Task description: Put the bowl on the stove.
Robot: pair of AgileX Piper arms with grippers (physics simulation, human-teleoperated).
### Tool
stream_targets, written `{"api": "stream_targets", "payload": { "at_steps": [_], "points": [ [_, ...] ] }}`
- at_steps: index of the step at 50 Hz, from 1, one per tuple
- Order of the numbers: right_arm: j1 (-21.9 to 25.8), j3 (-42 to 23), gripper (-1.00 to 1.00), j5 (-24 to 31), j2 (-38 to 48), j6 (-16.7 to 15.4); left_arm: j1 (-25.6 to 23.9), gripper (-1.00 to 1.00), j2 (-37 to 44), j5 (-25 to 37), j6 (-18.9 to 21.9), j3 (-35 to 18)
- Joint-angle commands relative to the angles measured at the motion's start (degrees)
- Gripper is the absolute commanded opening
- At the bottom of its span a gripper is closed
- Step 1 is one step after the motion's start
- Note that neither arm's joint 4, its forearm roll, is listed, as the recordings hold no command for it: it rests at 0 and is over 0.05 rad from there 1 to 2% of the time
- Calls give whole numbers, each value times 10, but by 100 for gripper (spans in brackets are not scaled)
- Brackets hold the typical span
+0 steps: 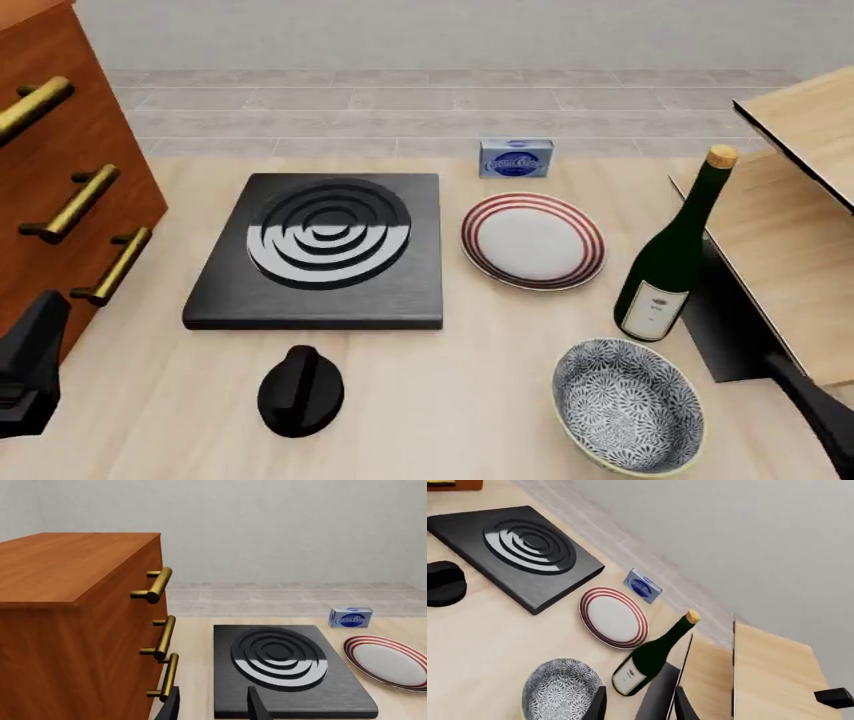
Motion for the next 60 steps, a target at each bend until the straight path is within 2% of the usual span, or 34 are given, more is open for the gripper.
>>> {"api": "stream_targets", "payload": {
  "at_steps": [1, 12, 18, 26, 42, 48, 60],
  "points": [
    [37, -13, 100, 74, 0, -67, 0, 100, 0, 0, 0, 0],
    [58, -20, 100, 128, 0, -105, 0, 100, -1, 1, 0, 0],
    [74, -22, 100, 174, 0, -138, 0, 100, 0, 0, 0, 0],
    [100, -29, 100, 229, 0, -163, 0, 100, -1, 0, 0, 0],
    [140, 29, 100, 225, 0, -180, 0, 100, 0, 0, 0, 0],
    [140, 54, 100, 217, 0, -195, 0, 100, 0, 0, 0, 0],
    [153, 94, 100, 196, 6, -203, 0, 100, 0, 0, 0, 0]
  ]
}}
